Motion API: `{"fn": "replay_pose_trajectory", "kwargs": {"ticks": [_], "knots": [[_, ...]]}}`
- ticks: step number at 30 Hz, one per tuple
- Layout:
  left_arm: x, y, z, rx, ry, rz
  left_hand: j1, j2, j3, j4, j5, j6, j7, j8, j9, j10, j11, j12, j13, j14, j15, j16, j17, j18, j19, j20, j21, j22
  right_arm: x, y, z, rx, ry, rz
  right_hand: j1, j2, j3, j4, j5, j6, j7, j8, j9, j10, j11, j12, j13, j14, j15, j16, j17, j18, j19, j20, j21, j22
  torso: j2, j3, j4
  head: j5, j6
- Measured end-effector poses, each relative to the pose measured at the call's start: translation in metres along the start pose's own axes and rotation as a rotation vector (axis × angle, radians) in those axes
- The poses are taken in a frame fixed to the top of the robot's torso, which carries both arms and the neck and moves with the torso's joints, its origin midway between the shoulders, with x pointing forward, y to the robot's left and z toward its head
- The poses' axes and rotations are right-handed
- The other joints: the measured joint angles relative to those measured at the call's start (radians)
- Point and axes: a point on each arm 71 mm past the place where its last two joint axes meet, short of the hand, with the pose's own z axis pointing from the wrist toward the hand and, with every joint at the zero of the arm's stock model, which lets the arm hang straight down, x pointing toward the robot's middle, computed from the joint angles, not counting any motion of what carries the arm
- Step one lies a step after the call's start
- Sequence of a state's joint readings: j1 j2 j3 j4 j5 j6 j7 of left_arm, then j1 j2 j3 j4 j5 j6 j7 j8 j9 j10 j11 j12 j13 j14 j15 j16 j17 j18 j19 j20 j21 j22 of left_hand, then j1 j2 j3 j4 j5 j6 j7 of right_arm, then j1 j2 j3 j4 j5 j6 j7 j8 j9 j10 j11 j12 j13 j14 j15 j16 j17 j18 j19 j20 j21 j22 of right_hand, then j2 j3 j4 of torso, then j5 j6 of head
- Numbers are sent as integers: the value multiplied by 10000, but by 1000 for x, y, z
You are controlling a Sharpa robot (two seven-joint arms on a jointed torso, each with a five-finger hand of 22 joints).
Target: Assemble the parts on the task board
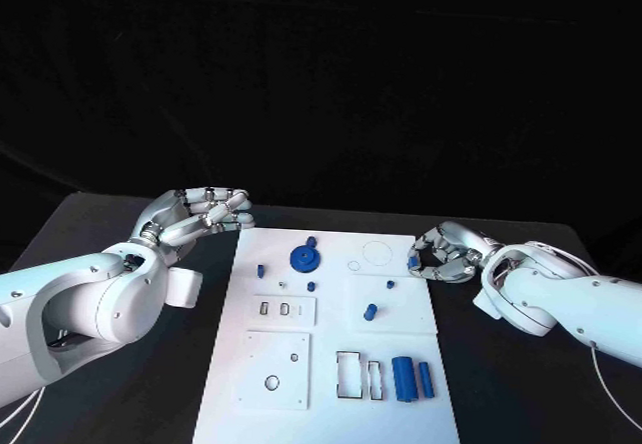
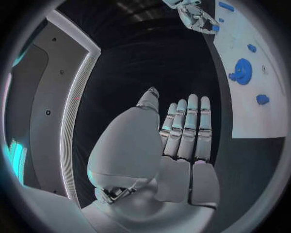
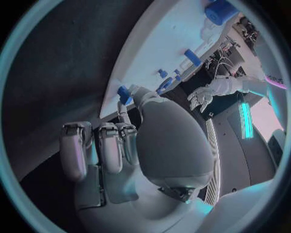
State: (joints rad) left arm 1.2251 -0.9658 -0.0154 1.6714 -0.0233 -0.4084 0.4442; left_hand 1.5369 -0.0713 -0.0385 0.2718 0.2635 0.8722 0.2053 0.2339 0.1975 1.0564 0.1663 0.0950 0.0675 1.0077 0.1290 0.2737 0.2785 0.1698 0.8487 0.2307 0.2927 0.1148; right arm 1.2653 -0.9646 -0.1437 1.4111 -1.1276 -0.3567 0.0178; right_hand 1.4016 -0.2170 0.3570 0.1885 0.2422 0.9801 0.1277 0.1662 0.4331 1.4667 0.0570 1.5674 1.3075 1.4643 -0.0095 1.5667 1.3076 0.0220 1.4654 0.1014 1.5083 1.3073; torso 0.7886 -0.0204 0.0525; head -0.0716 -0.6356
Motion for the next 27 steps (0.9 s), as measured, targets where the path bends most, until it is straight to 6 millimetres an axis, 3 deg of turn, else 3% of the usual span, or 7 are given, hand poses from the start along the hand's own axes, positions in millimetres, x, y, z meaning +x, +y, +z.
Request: {"fn": "replay_pose_trajectory", "kwargs": {"ticks": [3, 8, 11, 20, 27], "knots": [[0, 0, 0, -5, -1, 0, 0, 0, 0, 0, 0, 0, 0, 0, 0, 0, 0, 0, 0, 0, 0, 0, 13, 0, 0, 0, 0, 0, 0, -1, 0, 14, -10, -4, 92, 94, 293, -109, -10, 177, -60, 66, -14, -2, -75, 0, 7, 23, -53, 0, 0, 0, 8, -52, 39, 9, -3, 1, -1, 0, -4], [0, 0, 0, -13, -3, 1, 0, 0, 0, 0, 0, 0, 0, 0, -1, 0, 0, 0, 0, 0, 0, 0, 13, 0, 0, 0, 0, 0, -1, 0, 1, -10, -77, -7, 91, 282, 1050, -467, -564, 483, -194, 241, 22, -1, -179, 0, 6, 35, -184, 0, 0, 0, -9, -178, 88, 8, -5, 0, 0, 0, -6], [0, 0, 0, -18, -4, 2, 0, 0, 0, 0, 0, 0, 0, 0, -1, 0, 0, 0, -1, 0, 0, 0, 13, 0, 0, 0, 0, 0, -1, 0, 1, -35, -161, -8, 65, 333, 1284, -622, -572, 524, -164, 349, 28, -37, -215, 0, 6, 6, -213, 0, -1, 1, 26, -213, 108, 8, -7, 1, 0, -2, 0], [-1, 0, 0, -29, -10, 5, 0, 0, 0, 0, 0, 0, 0, 0, -3, 0, 0, 1, -1, 0, 0, 0, 12, 0, 0, 0, 0, 1, 1, 10, 0, -326, -508, 42, -125, 517, 1473, -811, -668, 558, -131, 350, 26, -2, -251, 0, 5, 41, -249, 0, -1, 0, -10, -249, 156, 7, -16, 0, 0, 18, -4], [-1, 0, 0, -37, -20, 10, 0, 0, 0, 0, 0, 0, 0, 0, -3, 0, 0, 1, 8, 0, 0, -2, 11, 0, 0, 0, 0, 1, 4, 38, -6, -814, -688, 223, -678, 408, 1524, -787, -762, 559, -132, 358, 27, -1, -323, 0, 4, 5, -285, 0, -2, 1, 27, -285, 156, 6, -36, -12, -12, 42, -25]]}}
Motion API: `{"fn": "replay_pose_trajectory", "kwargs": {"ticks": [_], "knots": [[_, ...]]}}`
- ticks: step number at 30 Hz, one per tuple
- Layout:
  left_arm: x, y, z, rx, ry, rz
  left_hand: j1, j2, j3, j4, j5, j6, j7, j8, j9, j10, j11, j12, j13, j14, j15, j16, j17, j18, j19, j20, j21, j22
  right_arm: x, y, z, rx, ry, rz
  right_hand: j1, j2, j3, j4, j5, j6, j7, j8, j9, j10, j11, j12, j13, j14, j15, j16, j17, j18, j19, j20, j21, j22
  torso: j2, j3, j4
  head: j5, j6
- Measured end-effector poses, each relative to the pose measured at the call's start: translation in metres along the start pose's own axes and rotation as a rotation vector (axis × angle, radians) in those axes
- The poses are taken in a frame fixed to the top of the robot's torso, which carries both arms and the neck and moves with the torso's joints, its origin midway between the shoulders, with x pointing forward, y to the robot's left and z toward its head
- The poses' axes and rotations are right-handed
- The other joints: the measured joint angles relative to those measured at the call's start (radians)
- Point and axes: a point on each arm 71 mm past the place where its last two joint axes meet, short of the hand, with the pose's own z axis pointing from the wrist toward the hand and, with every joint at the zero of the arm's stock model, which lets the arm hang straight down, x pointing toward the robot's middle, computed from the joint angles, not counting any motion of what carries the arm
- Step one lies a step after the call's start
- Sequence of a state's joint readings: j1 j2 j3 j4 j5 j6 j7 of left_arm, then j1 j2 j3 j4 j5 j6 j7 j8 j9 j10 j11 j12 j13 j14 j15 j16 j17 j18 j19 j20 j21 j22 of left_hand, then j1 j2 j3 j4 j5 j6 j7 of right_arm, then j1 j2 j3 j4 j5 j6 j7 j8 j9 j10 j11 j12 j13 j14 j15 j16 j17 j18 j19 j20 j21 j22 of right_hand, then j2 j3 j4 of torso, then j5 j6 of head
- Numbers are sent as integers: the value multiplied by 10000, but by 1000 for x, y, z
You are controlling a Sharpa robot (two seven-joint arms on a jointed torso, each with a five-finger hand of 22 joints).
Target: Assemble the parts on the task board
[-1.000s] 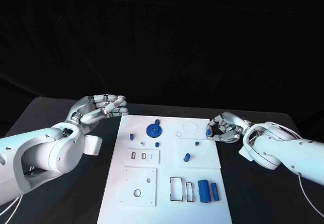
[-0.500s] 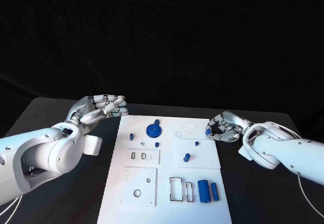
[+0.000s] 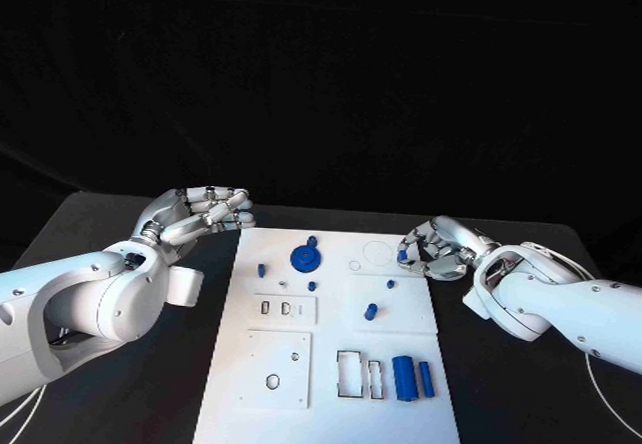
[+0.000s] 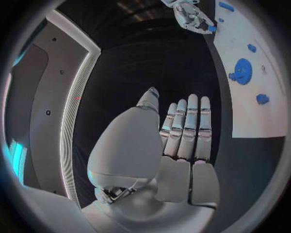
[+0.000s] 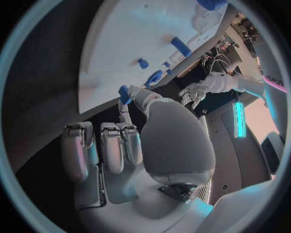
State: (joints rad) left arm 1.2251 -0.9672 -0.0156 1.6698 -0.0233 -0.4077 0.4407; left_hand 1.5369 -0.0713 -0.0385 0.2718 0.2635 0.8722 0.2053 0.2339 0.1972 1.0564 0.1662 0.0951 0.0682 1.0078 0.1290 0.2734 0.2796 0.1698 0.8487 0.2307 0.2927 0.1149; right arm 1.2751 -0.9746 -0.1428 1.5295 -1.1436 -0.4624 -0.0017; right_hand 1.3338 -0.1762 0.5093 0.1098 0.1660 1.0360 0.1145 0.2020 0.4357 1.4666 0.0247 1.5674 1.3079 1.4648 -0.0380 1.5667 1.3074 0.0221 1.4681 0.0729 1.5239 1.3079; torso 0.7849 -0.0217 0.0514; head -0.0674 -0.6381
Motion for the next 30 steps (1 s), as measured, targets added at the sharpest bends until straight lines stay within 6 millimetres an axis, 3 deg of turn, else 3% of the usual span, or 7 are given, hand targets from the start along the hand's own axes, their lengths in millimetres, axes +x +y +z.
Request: {"fn": "replay_pose_trajectory", "kwargs": {"ticks": [3, 14, 25, 30], "knots": [[0, 0, 0, -4, -4, 2, 0, 0, -28, 28, 0, 0, 0, 0, 12, 0, 0, -53, 0, 0, 0, -45, 15, 1, 0, 0, 0, -13, 4, 20, 0, -227, 19, 102, -255, -58, 30, 37, -199, 6, -7, 245, 1, 0, 0, 0, -1, 0, 0, 0, 0, 0, 0, 0, 0, -1, -5, -6, -12, 12, -2], [1, 3, 3, -53, 2, 9, 0, 0, -57, -1, 0, 0, 0, 0, 11, 0, 0, -54, -1, 0, 0, -44, 15, 0, 0, 0, 0, -13, 40, 95, 13, -951, 412, -21, -510, -42, 28, 176, -309, -14, -62, 264, 97, 2, -71, 0, -2, 37, -36, 0, -1, -1, -36, -35, 0, -2, -51, -32, -30, 146, -167], [2, 4, 4, -96, 19, 5, 0, 0, -57, -1, 0, 0, 0, 0, 10, 0, 0, -54, -3, 0, 0, -44, 13, 0, 0, 0, 0, -13, 77, 140, 21, -1791, 721, -716, -509, -43, 57, 204, -167, -14, -64, 256, 152, 2, -70, 0, -3, 0, -72, 0, -1, -1, -36, -35, -1, -3, -67, -56, -33, 424, -359], [3, 4, 5, -106, 37, -3, 0, 0, -57, -1, 0, 0, 0, 0, 19, 0, 0, -54, -3, 0, 0, -44, 30, 0, 0, 0, -36, -12, 92, 151, 21, -2114, 855, -955, -510, -43, 88, 173, -166, -48, -98, 246, 152, 2, -70, 0, -3, 0, -72, 0, -1, -1, -36, -34, -1, -3, -65, -56, -28, 471, -373]]}}
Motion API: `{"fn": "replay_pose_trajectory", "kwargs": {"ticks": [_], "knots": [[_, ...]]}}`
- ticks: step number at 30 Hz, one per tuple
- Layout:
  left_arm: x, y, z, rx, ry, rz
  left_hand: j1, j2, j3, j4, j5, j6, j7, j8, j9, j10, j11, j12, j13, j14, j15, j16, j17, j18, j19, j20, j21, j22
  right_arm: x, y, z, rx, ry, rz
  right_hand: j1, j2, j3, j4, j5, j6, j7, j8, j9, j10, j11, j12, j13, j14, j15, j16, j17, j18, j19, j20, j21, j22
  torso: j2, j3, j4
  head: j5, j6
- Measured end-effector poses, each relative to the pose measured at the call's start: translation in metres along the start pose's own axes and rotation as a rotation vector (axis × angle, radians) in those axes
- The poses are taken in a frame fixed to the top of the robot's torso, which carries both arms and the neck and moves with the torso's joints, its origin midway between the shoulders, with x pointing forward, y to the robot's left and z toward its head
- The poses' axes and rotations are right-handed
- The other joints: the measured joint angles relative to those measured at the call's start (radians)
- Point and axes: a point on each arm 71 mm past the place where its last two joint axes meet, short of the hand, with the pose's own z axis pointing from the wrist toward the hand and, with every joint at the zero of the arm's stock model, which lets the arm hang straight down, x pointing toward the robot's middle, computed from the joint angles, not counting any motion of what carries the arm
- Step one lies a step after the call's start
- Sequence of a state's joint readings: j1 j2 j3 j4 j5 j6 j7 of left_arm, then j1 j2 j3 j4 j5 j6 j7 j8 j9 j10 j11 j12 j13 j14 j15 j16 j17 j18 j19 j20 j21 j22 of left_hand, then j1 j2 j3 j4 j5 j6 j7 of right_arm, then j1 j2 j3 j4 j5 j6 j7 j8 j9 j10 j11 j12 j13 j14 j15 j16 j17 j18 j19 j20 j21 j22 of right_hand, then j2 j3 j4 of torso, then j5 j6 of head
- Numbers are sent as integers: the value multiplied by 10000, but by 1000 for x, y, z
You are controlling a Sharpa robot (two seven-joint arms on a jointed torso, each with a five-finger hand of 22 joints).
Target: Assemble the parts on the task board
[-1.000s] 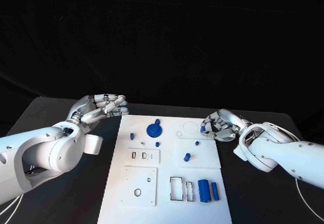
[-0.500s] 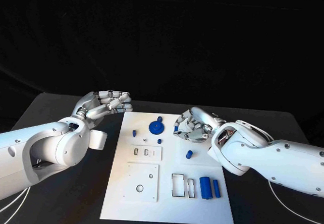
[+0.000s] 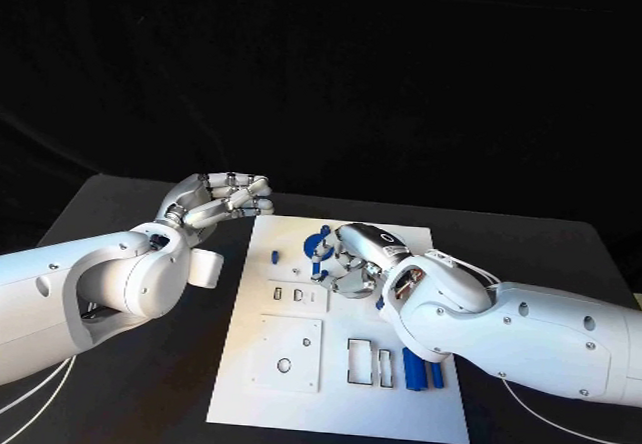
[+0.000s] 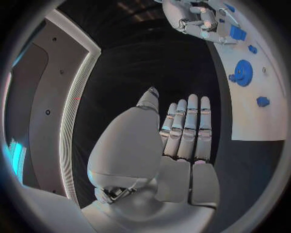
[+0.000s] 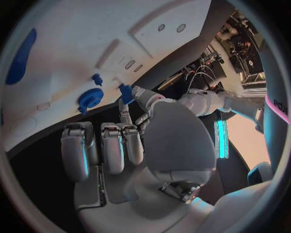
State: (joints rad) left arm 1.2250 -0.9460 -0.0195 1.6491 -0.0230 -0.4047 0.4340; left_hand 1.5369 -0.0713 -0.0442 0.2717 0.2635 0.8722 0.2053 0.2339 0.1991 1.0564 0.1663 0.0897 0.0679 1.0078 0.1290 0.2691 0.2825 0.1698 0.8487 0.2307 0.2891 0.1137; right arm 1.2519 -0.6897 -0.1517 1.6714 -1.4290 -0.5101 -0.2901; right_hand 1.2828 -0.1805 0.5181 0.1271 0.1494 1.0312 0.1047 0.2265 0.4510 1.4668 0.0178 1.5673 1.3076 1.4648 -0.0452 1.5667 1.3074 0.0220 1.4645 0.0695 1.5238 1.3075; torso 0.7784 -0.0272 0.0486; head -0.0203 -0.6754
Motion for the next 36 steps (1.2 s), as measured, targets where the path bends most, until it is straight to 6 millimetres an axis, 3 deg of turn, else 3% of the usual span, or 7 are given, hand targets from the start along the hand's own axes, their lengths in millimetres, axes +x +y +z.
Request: {"fn": "replay_pose_trajectory", "kwargs": {"ticks": [3, 5, 15, 36], "knots": [[0, 0, 0, -4, 12, -5, 0, 0, 0, 0, 0, 0, 0, 0, 0, 0, 0, 0, 0, 0, 0, 0, 0, 0, 0, 0, 0, 0, 8, 4, 1, -110, 84, -123, -5, -5, 0, 0, 64, 0, -1, -26, 0, 0, 0, 0, 0, 0, 0, 0, 0, 0, 0, 0, 0, -1, 3, 0, 9, 35, -11], [0, 0, 0, -8, 10, -5, 0, 0, 0, 0, 0, 0, 0, 0, -1, 0, 0, 0, 0, 0, 0, 0, 0, 0, 0, 0, 0, 0, 14, 6, 2, -189, 163, -198, -53, -53, 0, 0, 79, 1, -3, -28, 223, 0, 0, 0, 0, 0, 0, 0, 0, 0, 0, 0, 0, -1, 4, 1, 9, 64, -22], [0, 0, 0, -23, 23, -11, 0, 0, 0, 0, 0, 0, 0, 0, -2, 0, 0, 0, 2, 0, 0, 1, -1, -1, 0, 0, 0, 0, 34, 11, 2, -389, 449, -462, -52, -54, -2, -1, 130, 1, -5, 7, 285, 0, 1, 0, -1, 0, 0, 0, 0, 0, 0, 1, 0, -2, 11, 13, -12, 145, -94], [-1, 1, 0, -49, 27, -14, 0, 0, 1, 0, -44, 0, 0, 0, 5, 0, 0, 0, 6, 0, 0, 2, 12, 0, 0, 0, 1, -7, 41, 6, 0, -376, 589, -995, -158, -160, -5, -1, 130, 47, -88, 11, 349, 0, 1, 0, -2, 0, 1, 0, 0, 0, 0, 2, 0, 6, 4, 6, -8, 99, -185]]}}
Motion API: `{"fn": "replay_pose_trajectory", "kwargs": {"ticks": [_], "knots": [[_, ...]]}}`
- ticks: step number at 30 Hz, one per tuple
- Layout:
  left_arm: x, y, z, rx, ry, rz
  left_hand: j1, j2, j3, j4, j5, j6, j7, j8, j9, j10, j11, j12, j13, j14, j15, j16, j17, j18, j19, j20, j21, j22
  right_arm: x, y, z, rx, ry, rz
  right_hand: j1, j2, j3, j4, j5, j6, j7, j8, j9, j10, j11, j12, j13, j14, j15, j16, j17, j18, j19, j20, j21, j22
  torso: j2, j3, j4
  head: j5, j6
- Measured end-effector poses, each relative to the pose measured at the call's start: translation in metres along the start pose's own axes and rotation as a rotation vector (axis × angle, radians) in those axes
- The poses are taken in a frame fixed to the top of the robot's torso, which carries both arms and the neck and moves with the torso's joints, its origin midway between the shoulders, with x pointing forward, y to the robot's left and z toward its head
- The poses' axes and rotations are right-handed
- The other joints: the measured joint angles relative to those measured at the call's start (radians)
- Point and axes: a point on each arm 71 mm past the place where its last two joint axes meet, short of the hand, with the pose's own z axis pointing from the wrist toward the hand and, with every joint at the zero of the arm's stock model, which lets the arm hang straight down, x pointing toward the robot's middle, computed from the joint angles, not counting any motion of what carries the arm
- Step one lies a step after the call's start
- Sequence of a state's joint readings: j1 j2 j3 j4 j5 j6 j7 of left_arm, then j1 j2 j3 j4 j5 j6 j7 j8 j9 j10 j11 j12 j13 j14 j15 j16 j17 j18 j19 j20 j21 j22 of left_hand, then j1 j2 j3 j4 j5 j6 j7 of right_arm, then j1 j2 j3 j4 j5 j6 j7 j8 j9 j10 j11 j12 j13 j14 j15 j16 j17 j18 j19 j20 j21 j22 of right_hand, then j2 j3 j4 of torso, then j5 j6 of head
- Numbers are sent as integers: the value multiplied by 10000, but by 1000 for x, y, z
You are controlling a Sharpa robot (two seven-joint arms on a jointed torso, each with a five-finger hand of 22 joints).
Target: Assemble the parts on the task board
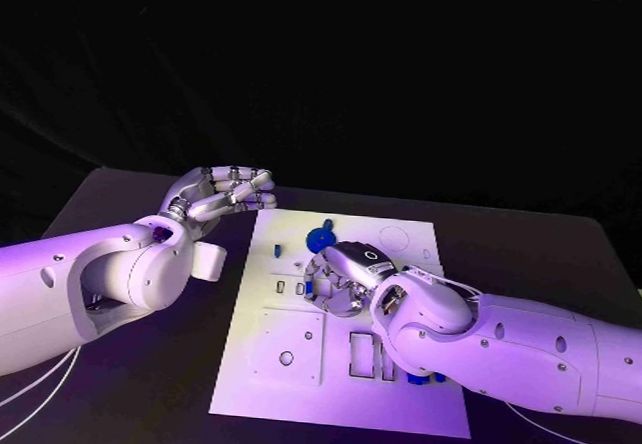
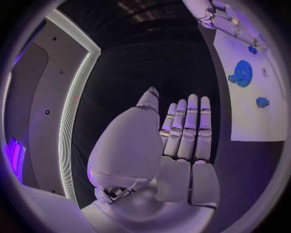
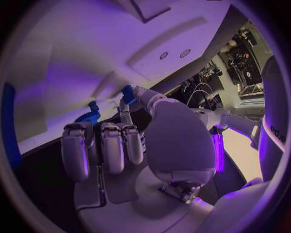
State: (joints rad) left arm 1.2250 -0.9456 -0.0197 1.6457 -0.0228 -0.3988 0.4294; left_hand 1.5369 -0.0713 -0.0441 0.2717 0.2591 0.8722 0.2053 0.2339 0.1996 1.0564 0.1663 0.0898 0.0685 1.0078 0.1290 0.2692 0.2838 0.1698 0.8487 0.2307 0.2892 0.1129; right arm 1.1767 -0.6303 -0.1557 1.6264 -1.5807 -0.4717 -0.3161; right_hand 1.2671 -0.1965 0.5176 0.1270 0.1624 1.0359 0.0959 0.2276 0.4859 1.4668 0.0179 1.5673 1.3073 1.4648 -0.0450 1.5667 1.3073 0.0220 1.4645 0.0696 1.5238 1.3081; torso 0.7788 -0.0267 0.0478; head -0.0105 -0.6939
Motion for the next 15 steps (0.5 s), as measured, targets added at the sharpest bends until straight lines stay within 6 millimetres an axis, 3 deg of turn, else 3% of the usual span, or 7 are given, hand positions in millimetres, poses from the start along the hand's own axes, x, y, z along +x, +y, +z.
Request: {"fn": "replay_pose_trajectory", "kwargs": {"ticks": [15], "knots": [[0, 0, 0, -21, 3, -2, 0, 0, -28, 28, 0, 0, 0, 0, -2, 0, 0, 0, -2, 0, 0, 0, 12, 1, 0, 0, 0, -13, 0, 0, 0, -19, -63, -175, -168, -169, -4, 3, -60, -6, -25, -9, 9, 0, 0, 0, 0, 0, 0, 0, 0, 0, 0, 0, 0, -2, -4, -6, 3, 8, 2]]}}
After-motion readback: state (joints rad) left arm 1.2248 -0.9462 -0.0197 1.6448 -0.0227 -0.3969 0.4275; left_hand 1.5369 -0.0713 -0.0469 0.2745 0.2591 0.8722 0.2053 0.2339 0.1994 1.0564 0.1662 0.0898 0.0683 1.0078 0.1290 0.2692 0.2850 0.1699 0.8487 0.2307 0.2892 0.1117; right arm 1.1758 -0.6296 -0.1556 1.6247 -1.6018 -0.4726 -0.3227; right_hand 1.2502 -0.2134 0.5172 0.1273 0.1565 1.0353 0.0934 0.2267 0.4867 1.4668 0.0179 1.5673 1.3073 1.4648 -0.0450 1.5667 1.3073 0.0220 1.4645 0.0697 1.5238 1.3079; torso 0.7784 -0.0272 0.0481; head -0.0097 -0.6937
